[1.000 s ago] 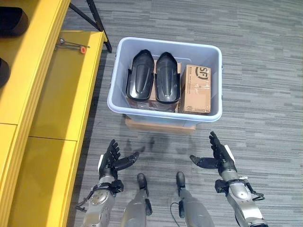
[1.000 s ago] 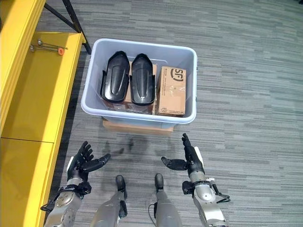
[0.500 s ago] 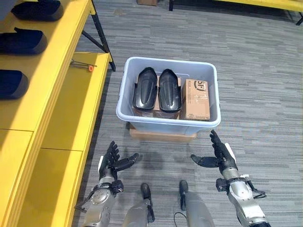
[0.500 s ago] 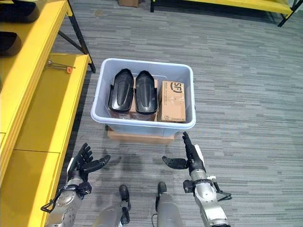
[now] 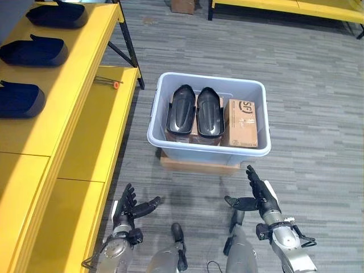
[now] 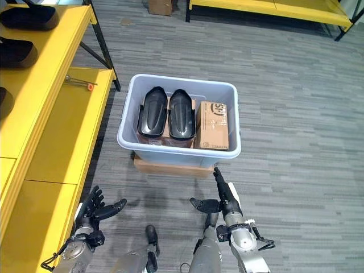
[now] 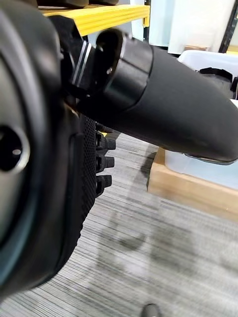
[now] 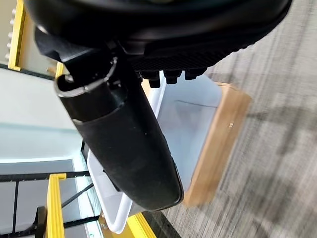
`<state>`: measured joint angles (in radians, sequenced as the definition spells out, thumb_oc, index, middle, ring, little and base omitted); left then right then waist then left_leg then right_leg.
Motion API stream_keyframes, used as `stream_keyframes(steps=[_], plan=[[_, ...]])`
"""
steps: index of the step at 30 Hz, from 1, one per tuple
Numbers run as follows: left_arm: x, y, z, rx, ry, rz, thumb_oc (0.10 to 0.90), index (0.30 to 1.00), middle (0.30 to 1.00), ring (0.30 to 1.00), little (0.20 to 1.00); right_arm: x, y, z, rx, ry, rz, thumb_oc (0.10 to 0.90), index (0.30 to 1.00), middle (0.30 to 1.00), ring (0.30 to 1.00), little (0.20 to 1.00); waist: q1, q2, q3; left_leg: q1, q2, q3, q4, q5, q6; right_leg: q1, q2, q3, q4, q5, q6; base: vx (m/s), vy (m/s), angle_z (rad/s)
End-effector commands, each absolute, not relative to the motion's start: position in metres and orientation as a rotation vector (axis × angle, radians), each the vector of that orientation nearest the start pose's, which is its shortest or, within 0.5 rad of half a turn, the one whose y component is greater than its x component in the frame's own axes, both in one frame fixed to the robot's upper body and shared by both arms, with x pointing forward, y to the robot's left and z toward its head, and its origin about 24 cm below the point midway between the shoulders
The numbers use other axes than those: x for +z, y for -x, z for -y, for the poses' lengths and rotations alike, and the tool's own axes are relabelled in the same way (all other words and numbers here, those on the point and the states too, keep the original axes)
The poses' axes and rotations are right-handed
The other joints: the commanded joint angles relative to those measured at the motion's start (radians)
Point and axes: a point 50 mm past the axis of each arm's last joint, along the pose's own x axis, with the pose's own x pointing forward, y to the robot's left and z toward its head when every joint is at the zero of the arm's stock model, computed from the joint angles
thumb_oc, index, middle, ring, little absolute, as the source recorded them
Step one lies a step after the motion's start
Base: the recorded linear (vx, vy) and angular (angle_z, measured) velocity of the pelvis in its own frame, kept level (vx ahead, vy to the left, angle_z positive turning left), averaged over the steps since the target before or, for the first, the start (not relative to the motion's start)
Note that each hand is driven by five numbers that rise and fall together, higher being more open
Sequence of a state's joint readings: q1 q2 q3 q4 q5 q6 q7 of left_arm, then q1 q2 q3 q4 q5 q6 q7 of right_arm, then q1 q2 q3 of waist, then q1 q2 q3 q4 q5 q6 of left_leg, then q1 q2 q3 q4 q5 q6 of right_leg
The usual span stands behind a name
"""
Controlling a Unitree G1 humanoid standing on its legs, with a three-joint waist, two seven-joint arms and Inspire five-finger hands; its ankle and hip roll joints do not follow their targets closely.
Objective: Move parts from the plastic box to the shelf.
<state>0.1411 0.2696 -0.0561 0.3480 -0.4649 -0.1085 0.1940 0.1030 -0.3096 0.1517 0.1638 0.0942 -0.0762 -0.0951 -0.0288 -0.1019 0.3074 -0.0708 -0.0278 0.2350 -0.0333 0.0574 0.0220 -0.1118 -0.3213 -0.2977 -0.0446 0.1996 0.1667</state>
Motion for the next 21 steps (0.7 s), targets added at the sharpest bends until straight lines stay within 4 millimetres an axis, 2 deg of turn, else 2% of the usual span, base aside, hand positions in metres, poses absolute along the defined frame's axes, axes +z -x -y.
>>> stream_keyframes(steps=[1, 3, 4, 11, 12, 14, 16, 18, 20, 21], plan=[[-0.003, -0.225, -0.226, 0.275, 0.128, -0.137, 0.900, 1.000, 1.000, 1.000, 1.000, 0.040, -0.249, 0.193, 0.006, 0.256, 0.054, 0.900, 1.000, 1.000, 1.000, 1.000, -0.020, 0.024, -0.045, 0.039, 0.057, -0.060, 0.081, -0.153, -0.043, -0.090, -0.004, -0.003, 0.034, 0.072, 0.067, 0.11, -0.073, 0.12], [-0.003, -0.226, -0.224, 0.265, 0.125, -0.137, 0.900, 1.000, 1.000, 1.000, 1.000, 0.043, -0.250, 0.194, 0.000, 0.258, 0.064, 0.900, 1.000, 1.000, 1.000, 1.000, -0.025, 0.032, -0.054, 0.046, 0.072, -0.068, 0.081, -0.157, -0.051, -0.082, 0.008, -0.011, 0.050, 0.039, 0.058, 0.17, -0.129, -0.01], [-0.001, -0.228, -0.223, 0.256, 0.120, -0.130, 0.900, 1.000, 1.000, 1.000, 1.000, 0.047, -0.253, 0.195, -0.006, 0.265, 0.081, 0.900, 1.000, 1.000, 1.000, 1.000, -0.031, 0.043, -0.064, 0.062, 0.105, -0.072, 0.071, -0.156, -0.068, -0.090, 0.041, -0.006, 0.077, -0.028, 0.039, 0.19, -0.156, 0.07], [-0.001, -0.229, -0.220, 0.254, 0.141, -0.128, 0.900, 1.000, 1.000, 1.000, 1.000, 0.051, -0.255, 0.196, -0.012, 0.265, 0.095, 0.900, 1.000, 1.000, 1.000, 1.000, -0.036, 0.063, -0.077, 0.098, 0.164, -0.067, 0.088, -0.168, -0.098, -0.103, 0.105, -0.006, 0.140, -0.114, 0.006, 0.15, -0.137, 0.04], [-0.001, -0.229, -0.220, 0.254, 0.141, -0.128, 0.900, 1.000, 1.000, 1.000, 1.000, 0.051, -0.255, 0.196, -0.012, 0.265, 0.096, 0.900, 1.000, 1.000, 1.000, 1.000, -0.037, 0.061, -0.078, 0.095, 0.161, -0.068, 0.087, -0.164, -0.097, -0.105, 0.103, -0.006, 0.138, -0.111, 0.005, 0.10, -0.116, -0.02], [-0.002, -0.228, -0.219, 0.254, 0.148, -0.131, 0.900, 1.000, 1.000, 1.000, 1.000, 0.051, -0.256, 0.196, -0.007, 0.268, 0.096, 0.900, 1.000, 1.000, 1.000, 1.000, -0.038, 0.067, -0.083, 0.100, 0.175, -0.069, 0.092, -0.151, -0.107, -0.109, 0.121, -0.008, 0.142, -0.124, -0.003, 0.14, -0.168, -0.04], [-0.005, -0.225, -0.218, 0.256, 0.152, -0.141, 0.900, 1.000, 1.000, 1.000, 1.000, 0.053, -0.256, 0.195, 0.004, 0.279, 0.104, 0.900, 1.000, 1.000, 1.000, 1.000, -0.036, 0.081, -0.091, 0.109, 0.201, -0.069, 0.101, -0.111, -0.123, -0.105, 0.155, -0.010, 0.137, -0.142, -0.020, 0.20, -0.258, -0.03], [-0.005, -0.223, -0.218, 0.261, 0.161, -0.142, 0.900, 1.000, 1.000, 1.000, 1.000, 0.052, -0.255, 0.194, 0.013, 0.282, 0.103, 0.900, 1.000, 1.000, 1.000, 1.000, -0.030, 0.093, -0.084, 0.092, 0.234, -0.080, 0.182, -0.064, -0.140, -0.090, 0.202, 0.001, 0.122, -0.170, -0.048, 0.13, -0.278, -0.05], [-0.005, -0.221, -0.217, 0.265, 0.172, -0.138, 0.900, 1.000, 1.000, 1.000, 1.000, 0.053, -0.255, 0.194, 0.016, 0.283, 0.110, 0.900, 1.000, 1.000, 1.000, 1.000, -0.015, 0.086, -0.061, 0.002, 0.242, -0.117, 0.378, 0.007, -0.139, -0.057, 0.231, 0.018, 0.094, -0.188, -0.084, 0.05, -0.271, -0.03], [-0.003, -0.222, -0.216, 0.260, 0.177, -0.131, 0.900, 1.000, 1.000, 1.000, 1.000, 0.054, -0.255, 0.195, 0.015, 0.291, 0.115, 0.900, 1.000, 1.000, 1.000, 1.000, -0.003, 0.077, -0.040, -0.053, 0.224, -0.144, 0.489, 0.024, -0.138, -0.040, 0.233, 0.019, 0.086, -0.192, -0.099, 0.01, -0.239, 0.00]])
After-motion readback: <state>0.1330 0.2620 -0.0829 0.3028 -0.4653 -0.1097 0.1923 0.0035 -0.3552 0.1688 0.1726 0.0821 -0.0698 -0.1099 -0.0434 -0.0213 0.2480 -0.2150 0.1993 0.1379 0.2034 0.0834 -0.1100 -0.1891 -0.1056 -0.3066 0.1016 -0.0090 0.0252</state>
